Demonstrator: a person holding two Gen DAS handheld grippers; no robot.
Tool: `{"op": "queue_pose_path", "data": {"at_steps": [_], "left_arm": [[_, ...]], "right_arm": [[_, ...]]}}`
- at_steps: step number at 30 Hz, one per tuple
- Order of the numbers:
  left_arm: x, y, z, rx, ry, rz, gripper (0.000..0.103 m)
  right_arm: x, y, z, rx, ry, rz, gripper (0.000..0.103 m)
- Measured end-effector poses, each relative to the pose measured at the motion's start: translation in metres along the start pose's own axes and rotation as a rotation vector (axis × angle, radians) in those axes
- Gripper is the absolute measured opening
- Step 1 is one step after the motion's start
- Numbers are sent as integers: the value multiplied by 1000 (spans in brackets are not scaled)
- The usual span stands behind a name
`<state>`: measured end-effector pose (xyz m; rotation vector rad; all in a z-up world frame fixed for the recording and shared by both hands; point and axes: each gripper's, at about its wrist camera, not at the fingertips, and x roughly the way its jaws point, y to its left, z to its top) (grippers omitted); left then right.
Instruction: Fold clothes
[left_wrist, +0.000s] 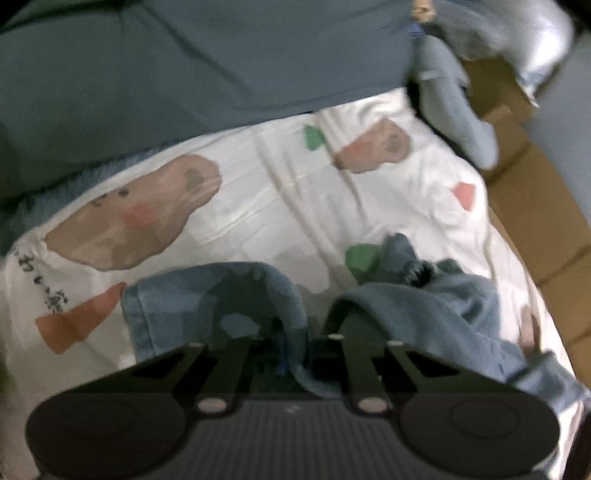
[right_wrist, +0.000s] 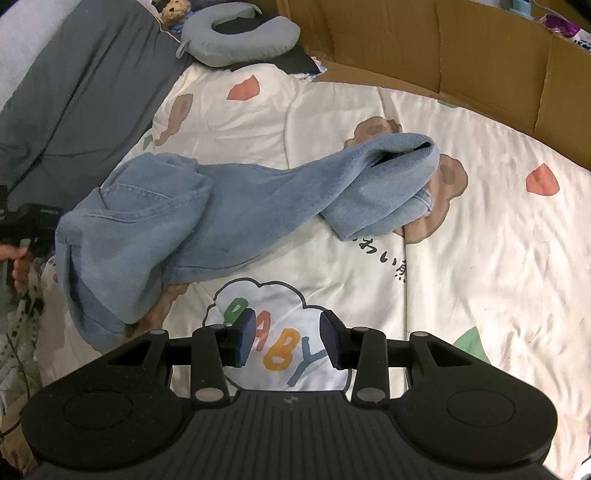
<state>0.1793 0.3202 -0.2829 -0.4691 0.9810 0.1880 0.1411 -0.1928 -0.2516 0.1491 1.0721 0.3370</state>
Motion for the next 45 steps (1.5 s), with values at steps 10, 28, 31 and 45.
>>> {"op": "queue_pose_path", "data": {"at_steps": [10, 28, 31, 45], "left_arm": [[-86, -32, -20, 113, -65, -168, 9], [-148, -153, -57, 322, -62, -498, 9], [-145, -178, -61, 363, -45, -555, 9], [-110, -267, -101, 532, 136, -746, 9]], "right_arm": [[-27, 7, 6, -7, -52, 19, 45], [-75, 32, 15, -38, -148, 182, 46], [-81, 40, 14, -66, -170, 248, 55], [-74, 51, 14, -64, -218, 264, 89]]}}
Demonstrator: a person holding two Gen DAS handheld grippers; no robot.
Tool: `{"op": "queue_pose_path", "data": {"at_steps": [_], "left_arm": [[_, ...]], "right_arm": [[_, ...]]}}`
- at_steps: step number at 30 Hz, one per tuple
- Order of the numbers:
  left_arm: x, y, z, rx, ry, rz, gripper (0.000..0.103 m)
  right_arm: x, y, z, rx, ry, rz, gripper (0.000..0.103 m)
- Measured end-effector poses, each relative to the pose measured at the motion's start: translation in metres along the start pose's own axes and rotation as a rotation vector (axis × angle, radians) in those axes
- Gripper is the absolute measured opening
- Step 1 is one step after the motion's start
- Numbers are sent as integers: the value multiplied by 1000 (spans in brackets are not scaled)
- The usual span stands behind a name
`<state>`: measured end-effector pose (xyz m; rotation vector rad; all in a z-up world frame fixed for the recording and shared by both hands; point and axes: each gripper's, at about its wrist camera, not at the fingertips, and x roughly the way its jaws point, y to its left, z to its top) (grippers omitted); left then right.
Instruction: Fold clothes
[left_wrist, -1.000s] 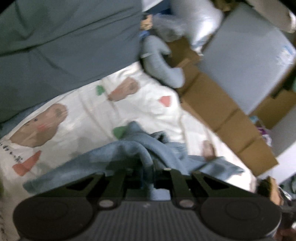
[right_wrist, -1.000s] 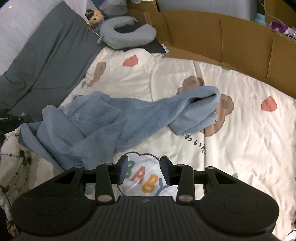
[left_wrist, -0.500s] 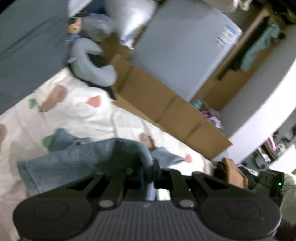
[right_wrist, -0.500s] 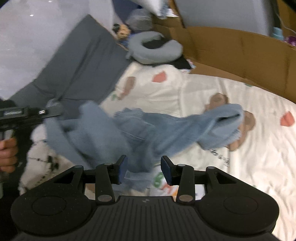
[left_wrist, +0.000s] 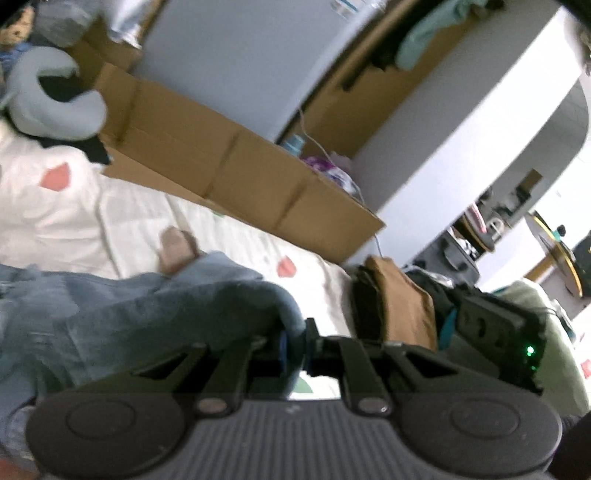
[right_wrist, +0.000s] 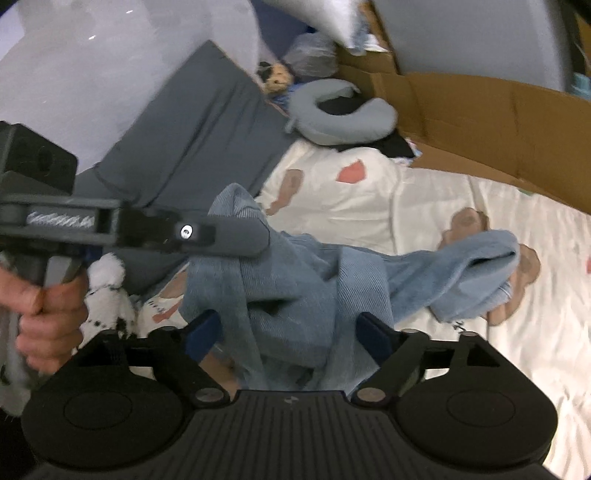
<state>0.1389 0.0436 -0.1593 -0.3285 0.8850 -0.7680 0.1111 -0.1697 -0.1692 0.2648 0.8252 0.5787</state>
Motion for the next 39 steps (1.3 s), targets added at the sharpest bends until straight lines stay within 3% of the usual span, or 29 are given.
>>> {"op": "queue_pose_path", "data": {"at_steps": [5, 7, 8, 10, 11, 12, 13, 14, 15, 17, 18, 30, 39], "left_arm": [[15, -3, -1, -24, 26, -58, 9], [19, -5, -3, -29, 33, -67, 10], [20, -5, -4, -31, 39, -66, 10], [23, -5, -5, -36, 47, -58, 10], [22, -3, -6, -40, 49, -55, 10], [22, -3, -6, -42, 51, -56, 11], [20, -2, -6, -37, 51, -51, 15], [17, -1, -6, -26, 46, -29, 26], [13, 0, -6, -17, 42, 10, 42], [4, 7, -7, -7, 33, 102, 61], [-1, 11, -8, -5, 28, 140, 64], [-65, 96, -7, -123, -37, 516, 79], [-60, 150, 9, -203, -75, 662, 81]], "right_arm": [[4, -13, -5, 23, -30, -35, 89], [5, -18, -8, 31, -45, -44, 85], [5, -21, -9, 41, -51, -41, 79], [6, -26, -10, 52, -55, -42, 55], [6, -28, -11, 54, -50, -48, 32], [6, -30, -11, 57, -46, -54, 18], [5, -32, -11, 59, -44, -64, 14], [4, -35, -12, 59, -45, -81, 11], [2, -38, -14, 66, -47, -95, 11], [-4, -48, -17, 106, -55, -118, 10], [-8, -52, -18, 120, -59, -129, 7], [-41, -71, -33, 199, -97, -189, 6], [-55, -76, -43, 215, -96, -216, 6]]}}
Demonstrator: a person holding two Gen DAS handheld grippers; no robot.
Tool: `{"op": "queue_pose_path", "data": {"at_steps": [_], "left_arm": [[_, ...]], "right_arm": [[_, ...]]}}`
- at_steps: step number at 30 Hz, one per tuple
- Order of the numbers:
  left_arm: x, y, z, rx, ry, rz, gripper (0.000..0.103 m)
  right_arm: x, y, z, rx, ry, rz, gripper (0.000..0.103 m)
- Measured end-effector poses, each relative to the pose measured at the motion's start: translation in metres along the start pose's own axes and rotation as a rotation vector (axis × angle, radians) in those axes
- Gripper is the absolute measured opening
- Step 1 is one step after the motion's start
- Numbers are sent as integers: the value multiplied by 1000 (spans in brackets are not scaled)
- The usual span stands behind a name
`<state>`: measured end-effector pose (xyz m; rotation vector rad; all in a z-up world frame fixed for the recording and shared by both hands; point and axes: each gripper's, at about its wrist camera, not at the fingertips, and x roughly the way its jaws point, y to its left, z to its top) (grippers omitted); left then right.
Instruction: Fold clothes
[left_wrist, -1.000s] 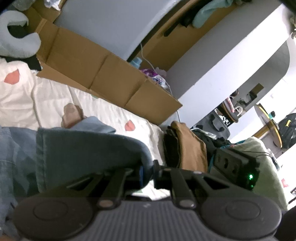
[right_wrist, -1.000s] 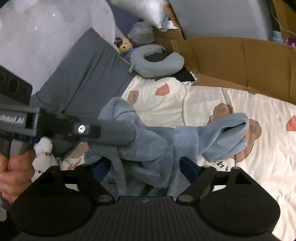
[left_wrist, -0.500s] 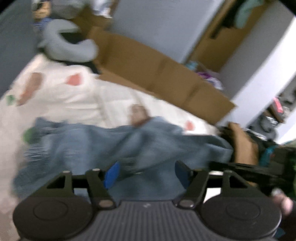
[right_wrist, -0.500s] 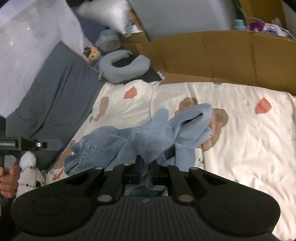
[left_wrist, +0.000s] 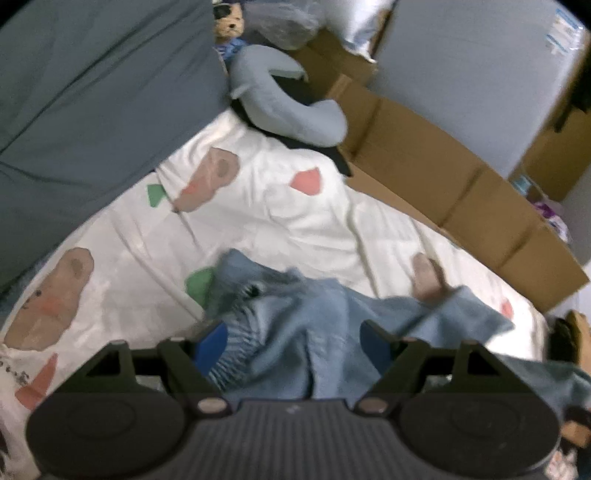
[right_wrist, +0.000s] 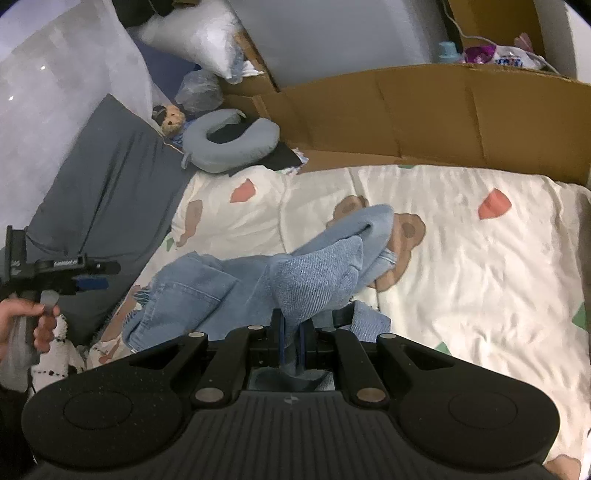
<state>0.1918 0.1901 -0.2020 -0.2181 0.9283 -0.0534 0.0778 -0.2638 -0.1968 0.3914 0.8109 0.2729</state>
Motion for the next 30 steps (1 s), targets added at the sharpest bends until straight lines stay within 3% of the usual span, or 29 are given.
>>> {"op": "queue_pose_path", "data": {"at_steps": [6, 12, 16, 20, 22, 26, 30], "left_arm": [[32, 10, 4, 23, 33, 43, 83], [62, 28, 3, -39, 78, 39, 85], [78, 27, 0, 35, 84, 70, 85], [93, 31, -4, 20, 108, 50, 86], [98, 32, -7, 20, 111, 51, 87], [106, 37, -10, -12, 107, 40, 89], [109, 42, -11, -41, 95, 30, 88]], "right_arm": [[0, -13, -11, 32, 23, -21, 6], [5, -34, -23, 103, 66, -38, 7], [9, -51, -35, 158, 113, -76, 10], [4, -75, -52, 221, 151, -135, 12], [0, -88, -59, 262, 163, -163, 18], [-5, -106, -57, 312, 141, -196, 43], [4, -108, -34, 284, 132, -193, 51]]}}
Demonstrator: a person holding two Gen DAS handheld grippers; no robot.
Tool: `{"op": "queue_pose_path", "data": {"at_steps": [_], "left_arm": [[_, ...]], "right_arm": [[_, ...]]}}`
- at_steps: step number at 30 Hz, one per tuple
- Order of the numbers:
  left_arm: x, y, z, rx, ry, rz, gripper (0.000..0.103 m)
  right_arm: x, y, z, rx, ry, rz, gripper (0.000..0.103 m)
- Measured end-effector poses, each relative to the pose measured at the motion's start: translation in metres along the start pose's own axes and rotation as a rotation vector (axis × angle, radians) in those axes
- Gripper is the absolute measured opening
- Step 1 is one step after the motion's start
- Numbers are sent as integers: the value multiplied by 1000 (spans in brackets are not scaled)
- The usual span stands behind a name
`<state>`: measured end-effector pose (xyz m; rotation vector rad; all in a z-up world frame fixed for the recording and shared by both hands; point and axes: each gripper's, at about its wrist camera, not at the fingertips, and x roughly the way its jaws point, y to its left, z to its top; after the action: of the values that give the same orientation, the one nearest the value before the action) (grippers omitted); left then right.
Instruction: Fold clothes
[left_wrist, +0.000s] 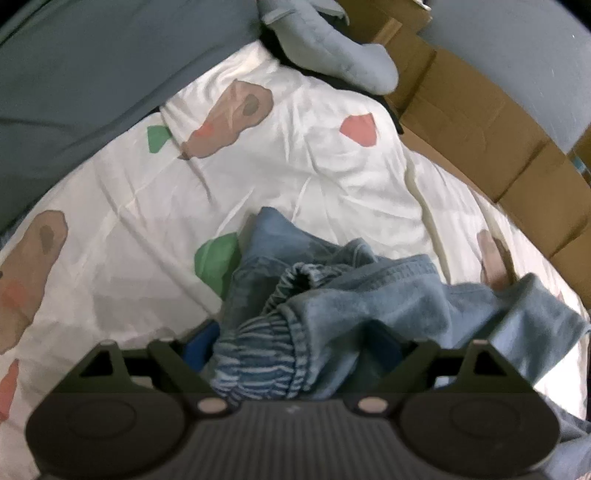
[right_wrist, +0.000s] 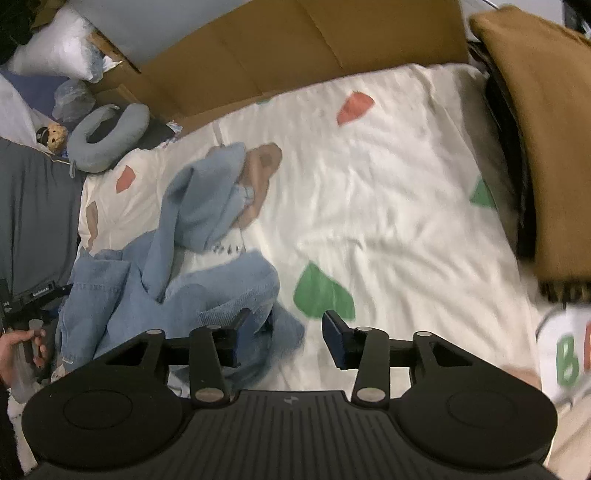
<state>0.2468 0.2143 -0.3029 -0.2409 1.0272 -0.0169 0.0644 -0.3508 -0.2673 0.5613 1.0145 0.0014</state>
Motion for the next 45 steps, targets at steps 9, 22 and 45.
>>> {"op": "queue_pose_path", "data": {"at_steps": [9, 22, 45], "left_arm": [[-5, 5, 0, 63, -21, 26, 55], [-44, -4, 6, 217, -92, 50, 51], [-193, 22, 57, 319, -359, 186, 48]], "right_arm": [[17, 32, 72, -73, -55, 30, 67], [136, 73, 66, -270, 358, -46, 76], [-22, 69, 135, -377, 49, -256, 2]]}}
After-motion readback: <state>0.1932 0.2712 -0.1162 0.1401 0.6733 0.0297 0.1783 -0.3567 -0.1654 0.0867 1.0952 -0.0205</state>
